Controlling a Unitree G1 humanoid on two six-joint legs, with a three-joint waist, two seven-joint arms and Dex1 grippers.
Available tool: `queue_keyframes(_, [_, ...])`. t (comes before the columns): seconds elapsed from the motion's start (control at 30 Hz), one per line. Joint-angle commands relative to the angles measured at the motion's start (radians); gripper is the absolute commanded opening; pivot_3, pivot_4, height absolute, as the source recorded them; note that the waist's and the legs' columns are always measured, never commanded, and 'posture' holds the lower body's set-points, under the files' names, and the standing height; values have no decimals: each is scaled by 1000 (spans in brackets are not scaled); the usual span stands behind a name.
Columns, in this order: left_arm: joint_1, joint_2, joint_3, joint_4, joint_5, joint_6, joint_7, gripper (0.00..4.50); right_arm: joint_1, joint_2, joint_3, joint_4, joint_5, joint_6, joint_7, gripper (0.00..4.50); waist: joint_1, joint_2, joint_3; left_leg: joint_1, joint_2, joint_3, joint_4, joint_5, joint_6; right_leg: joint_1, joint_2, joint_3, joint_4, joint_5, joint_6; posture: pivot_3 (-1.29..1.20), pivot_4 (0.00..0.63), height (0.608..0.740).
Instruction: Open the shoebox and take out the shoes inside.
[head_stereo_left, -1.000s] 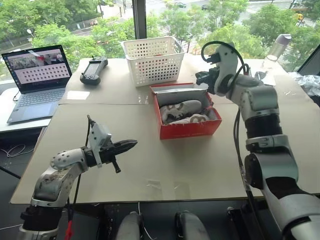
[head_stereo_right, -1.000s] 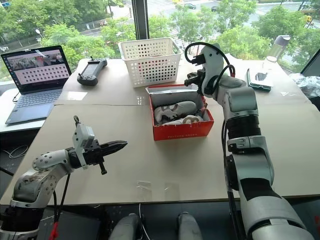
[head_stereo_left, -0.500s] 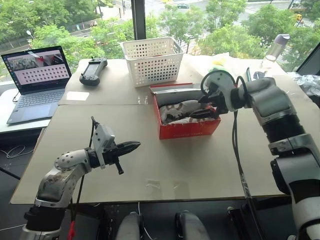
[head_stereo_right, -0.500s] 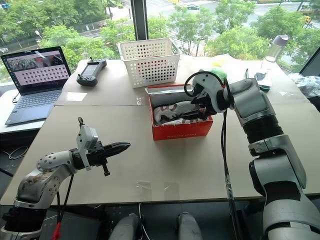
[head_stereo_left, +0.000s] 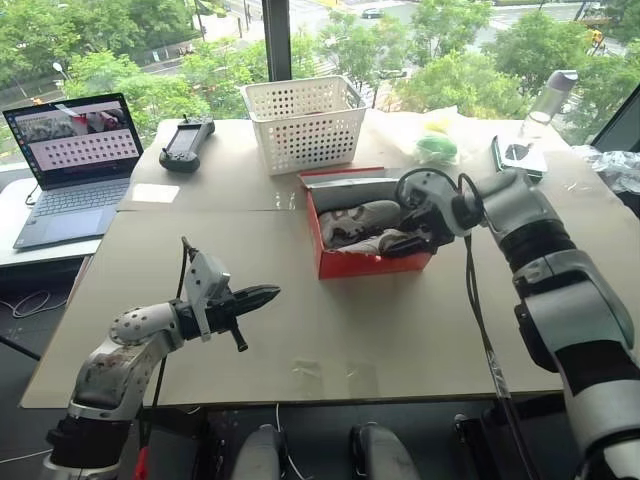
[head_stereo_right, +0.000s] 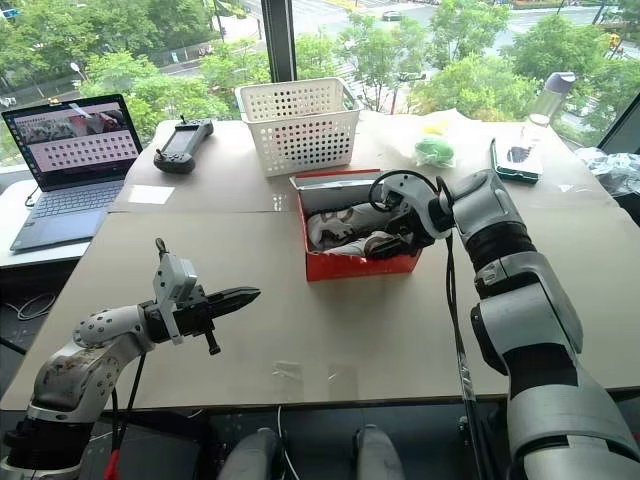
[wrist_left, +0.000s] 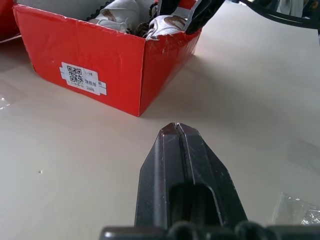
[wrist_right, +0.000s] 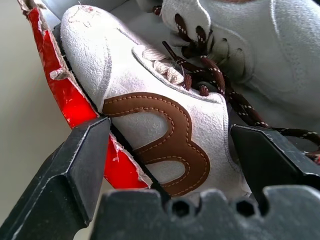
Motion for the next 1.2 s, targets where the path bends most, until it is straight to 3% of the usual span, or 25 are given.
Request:
queue_keyframes(0.03, [-6, -2, 14, -43, -14, -2, 8, 0, 40, 31, 24, 96, -76, -44, -59, 4428, -2, 0, 0, 4, 0, 0, 0, 0, 0, 4, 0, 0, 0, -2, -1, 0, 150, 733])
queue_keyframes(0.17, [-6, -2, 15, -47, -15, 0, 14, 0, 36, 46, 5, 142, -92, -58, -87, 4428, -4, -1, -4, 15, 1, -1, 0, -6, -10, 13, -1, 0, 0, -5, -6, 0, 150, 733])
queue_keyframes(0.5, [-11, -6, 14, -41, -16, -3, 17, 0, 16, 49, -21, 165, -111, -94, -78, 1631, 0, -1, -7, 20, 1, -4, -1, -6, -11, 18, -2, -1, -1, -5, -6, 0, 150, 733])
queue_keyframes(0.77, [-17, -9, 14, -33, -12, -4, 16, 0, 29, 53, -36, 163, -116, -111, -88, 1631, 3, -1, -7, 19, 1, -4, -1, -6, -11, 18, -2, -1, -2, -5, -6, 0, 150, 733])
queue_keyframes(0.93, [-22, -10, 12, -28, -10, -4, 16, 0, -41, 23, -80, 125, -94, -122, -62, 1631, 4, -1, -7, 18, 1, -5, -2, -6, -11, 16, -2, 0, -2, -5, -6, 0, 150, 733])
queue_keyframes(1.2, [-32, -12, 6, -18, -6, -5, 14, 0, -93, -31, -119, -115, -47, -55, 78, 1631, 6, 4, -2, -3, 0, -2, -2, -1, -1, -5, -1, 0, 0, 0, -2, 0, 150, 733])
